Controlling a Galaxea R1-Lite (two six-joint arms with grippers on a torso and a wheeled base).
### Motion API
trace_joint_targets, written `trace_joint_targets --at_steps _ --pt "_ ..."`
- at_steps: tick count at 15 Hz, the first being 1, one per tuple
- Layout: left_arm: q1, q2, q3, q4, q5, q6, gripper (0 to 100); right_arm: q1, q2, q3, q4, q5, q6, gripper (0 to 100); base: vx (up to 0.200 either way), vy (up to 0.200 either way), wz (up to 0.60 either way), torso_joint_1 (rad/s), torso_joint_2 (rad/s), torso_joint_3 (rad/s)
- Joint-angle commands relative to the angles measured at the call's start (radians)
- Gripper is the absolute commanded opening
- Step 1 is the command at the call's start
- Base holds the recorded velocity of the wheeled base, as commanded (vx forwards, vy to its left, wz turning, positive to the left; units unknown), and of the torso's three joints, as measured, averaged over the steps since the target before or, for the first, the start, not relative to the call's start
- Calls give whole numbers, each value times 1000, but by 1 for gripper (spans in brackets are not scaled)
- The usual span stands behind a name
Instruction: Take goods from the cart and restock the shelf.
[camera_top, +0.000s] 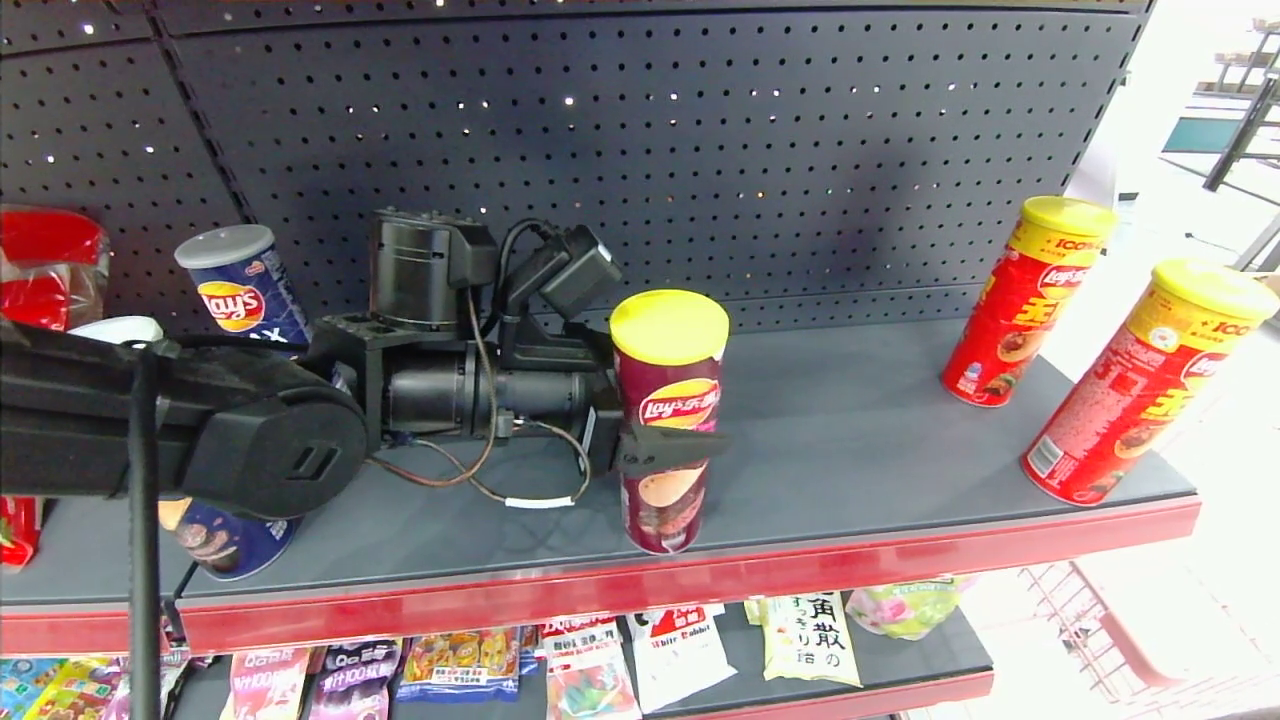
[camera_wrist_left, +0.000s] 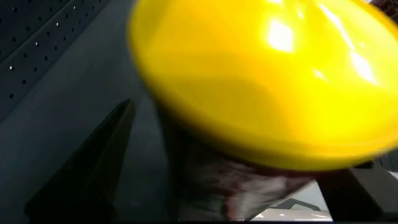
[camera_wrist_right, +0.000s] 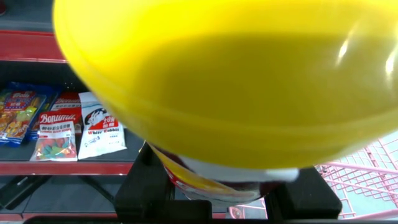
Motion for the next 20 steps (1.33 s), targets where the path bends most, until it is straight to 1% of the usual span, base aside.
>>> trace_joint_targets --at_steps 1,2,4,5,7,9,10,15,18,20 --pt "6 -7 4 -2 0 1 100 1 0 0 0 0 0 0 0 0 0 0 0 0" --pt "9 -20 21 -2 0 2 100 1 0 0 0 0 0 0 0 0 0 0 0 0" --pt "12 -66 85 -2 0 2 100 1 0 0 0 0 0 0 0 0 0 0 0 0" --pt "22 -117 160 -2 0 2 100 1 0 0 0 0 0 0 0 0 0 0 0 0" --pt "45 -152 215 -2 9 4 100 1 0 0 0 0 0 0 0 0 0 0 0 0" --pt "53 -155 220 -2 57 -1 100 1 0 0 1 0 -2 0 0 0 0 0 0 0" --pt "53 -154 218 -2 66 -3 100 1 0 0 0 0 -2 0 0 0 0 0 0 0" --pt "53 -143 217 -2 80 -4 100 1 0 0 0 0 -2 0 0 0 0 0 0 0" --pt "67 -137 214 -2 84 -3 100 1 0 0 0 0 -2 0 0 0 0 0 0 0" --pt "75 -132 212 -2 110 -4 100 1 0 0 0 0 -2 0 0 0 0 0 0 0"
